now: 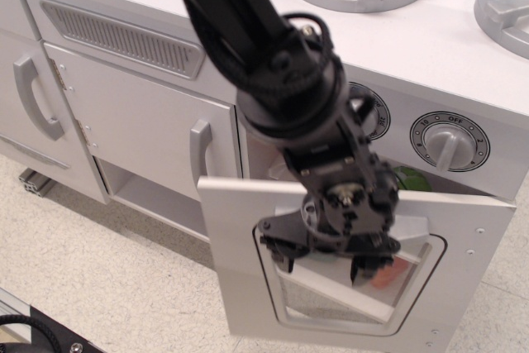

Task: Close oven

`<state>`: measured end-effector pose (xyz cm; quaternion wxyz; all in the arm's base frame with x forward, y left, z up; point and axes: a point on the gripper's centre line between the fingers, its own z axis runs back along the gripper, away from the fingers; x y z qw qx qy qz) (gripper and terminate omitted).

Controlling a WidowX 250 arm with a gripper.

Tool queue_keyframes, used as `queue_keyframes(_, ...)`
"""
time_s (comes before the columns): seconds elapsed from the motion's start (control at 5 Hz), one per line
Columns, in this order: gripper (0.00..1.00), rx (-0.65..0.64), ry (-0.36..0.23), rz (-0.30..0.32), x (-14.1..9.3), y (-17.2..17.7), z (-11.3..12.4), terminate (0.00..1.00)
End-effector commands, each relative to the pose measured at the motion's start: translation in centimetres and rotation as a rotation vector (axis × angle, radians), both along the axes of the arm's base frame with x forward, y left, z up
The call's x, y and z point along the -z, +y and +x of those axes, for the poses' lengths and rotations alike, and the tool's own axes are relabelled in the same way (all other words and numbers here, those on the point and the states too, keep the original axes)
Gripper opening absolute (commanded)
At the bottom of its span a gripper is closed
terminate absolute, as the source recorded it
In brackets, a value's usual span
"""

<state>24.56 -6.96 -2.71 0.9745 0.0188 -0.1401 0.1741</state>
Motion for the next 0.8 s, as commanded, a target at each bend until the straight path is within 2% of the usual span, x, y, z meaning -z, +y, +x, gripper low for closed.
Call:
queue_keyframes(0.0, 1.00, -0.049, -0.068, -0.013, -1.8, 1.2, 3.3, 0.00)
queue_keyframes(0.6, 1.00, -0.082, -0.095, -0.011, -2.3, 2.0, 5.2, 0.00)
